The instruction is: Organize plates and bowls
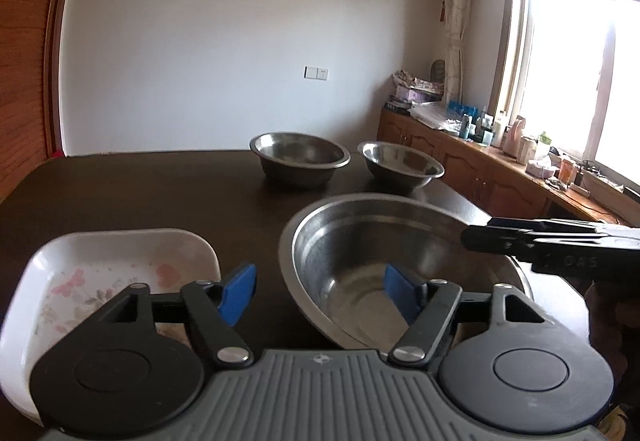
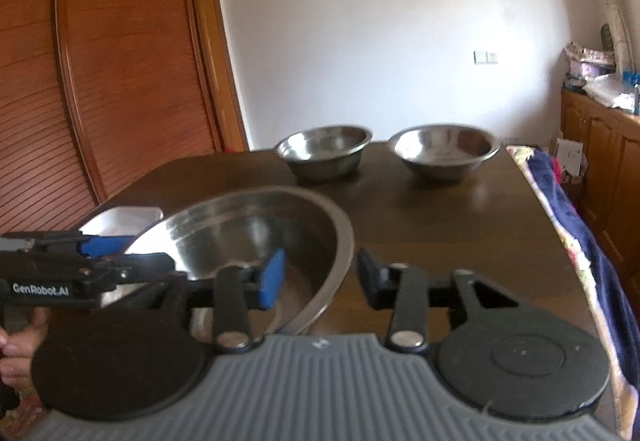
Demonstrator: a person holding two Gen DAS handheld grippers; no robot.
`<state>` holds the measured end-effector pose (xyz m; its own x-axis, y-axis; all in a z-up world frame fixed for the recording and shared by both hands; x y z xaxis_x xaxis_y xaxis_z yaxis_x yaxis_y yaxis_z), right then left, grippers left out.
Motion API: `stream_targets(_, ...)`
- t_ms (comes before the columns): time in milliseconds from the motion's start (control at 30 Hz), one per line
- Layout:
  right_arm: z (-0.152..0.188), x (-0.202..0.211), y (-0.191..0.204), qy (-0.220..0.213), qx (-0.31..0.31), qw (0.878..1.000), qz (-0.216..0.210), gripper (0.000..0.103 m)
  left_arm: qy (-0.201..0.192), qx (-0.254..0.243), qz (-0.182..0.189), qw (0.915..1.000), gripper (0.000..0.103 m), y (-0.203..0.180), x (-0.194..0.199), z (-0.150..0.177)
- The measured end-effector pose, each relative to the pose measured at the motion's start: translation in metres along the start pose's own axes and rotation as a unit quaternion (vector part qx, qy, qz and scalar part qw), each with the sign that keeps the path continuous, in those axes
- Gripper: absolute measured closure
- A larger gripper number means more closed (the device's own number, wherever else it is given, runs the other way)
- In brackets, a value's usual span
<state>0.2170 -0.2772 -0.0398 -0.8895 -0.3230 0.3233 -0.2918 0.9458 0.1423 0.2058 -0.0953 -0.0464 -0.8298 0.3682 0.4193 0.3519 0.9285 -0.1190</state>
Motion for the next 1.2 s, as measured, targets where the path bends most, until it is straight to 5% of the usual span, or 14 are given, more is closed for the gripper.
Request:
stream_targets(533,-0.068,-0.012,-0.038,-0.01,0.048,0.999,0.013,0.046,-0.04,-0.056,-0.026,0.9973,0.009,0.02,-0.006,-0.086)
stream_targets(933,-0.116,-0.09,-0.035,0.057,0.036,0.996,-0.059,0.046,0.004,-0.064,-0.026,0.9976,0.009,0.032,-0.074,-0.121)
stream_targets(1200,-0.12,-0.148,-0.03,0.116,0.03,0.989,-0.082,0.046,0.04,-0.052,-0.027,0.9974,0.013,0.048,-0.119,-0.128)
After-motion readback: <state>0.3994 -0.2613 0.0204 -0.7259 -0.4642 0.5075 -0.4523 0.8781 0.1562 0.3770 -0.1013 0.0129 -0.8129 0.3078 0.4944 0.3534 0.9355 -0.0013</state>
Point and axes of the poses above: each gripper's, at about its wrist camera, not at the fingertips, and x roughly against the way its jaws point, y to its left, z to its underside, the point moved 7 cm from there along -x, roughly the way its jaws point, and after that the axes turned 1 degree about -z, right-handed, at the moved point
